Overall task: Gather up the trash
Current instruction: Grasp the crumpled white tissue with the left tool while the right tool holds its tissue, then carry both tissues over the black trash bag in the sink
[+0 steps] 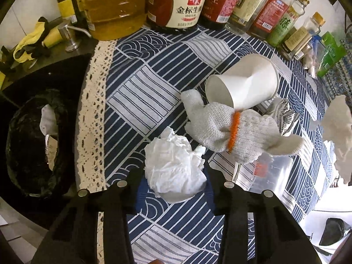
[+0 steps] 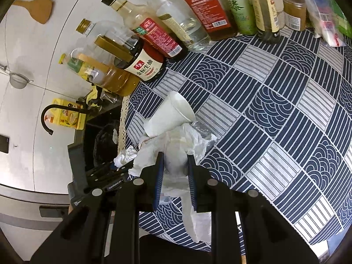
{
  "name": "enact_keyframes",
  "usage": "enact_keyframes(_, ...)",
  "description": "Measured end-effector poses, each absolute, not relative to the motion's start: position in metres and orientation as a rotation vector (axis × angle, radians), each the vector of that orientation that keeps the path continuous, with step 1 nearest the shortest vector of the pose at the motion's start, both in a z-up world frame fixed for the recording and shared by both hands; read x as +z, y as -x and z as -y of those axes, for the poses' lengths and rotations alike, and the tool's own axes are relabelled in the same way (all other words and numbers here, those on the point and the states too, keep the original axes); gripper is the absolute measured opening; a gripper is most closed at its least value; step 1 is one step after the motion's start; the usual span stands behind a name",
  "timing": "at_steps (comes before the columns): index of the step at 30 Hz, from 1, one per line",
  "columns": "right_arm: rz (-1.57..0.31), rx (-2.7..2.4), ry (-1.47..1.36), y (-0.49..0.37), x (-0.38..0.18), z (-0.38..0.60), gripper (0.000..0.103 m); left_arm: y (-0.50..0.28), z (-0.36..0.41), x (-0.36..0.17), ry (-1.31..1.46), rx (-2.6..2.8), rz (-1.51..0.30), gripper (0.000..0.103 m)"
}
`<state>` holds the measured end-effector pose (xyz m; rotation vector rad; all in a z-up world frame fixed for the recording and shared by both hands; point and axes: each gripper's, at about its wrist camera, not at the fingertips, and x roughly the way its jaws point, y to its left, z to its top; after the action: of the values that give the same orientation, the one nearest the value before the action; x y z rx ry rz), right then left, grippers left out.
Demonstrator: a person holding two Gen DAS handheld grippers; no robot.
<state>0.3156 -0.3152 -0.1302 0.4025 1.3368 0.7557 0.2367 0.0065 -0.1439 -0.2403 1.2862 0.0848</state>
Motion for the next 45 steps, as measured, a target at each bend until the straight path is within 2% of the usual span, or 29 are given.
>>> enact_keyframes(18,-1.358,0.84,-0.303,-0.303,-0.115,0.227,0.023,-0.198,-0.068,-0.119,0.309,0.126,-1.227,0.041)
enact_keyframes(33,-1.386,0.933,-0.206,-0.269,-0.11,0.103,0.023,-0.147,-0.17,-0.11,0.372,0.2,-1.183,0.041)
enact_keyframes(45,-1.458,1.015,-0.125,-0.228,-0.133,-0.031,0.023,-0.105,-0.275,-0.111,0.408,0.298,-1.186,0.041)
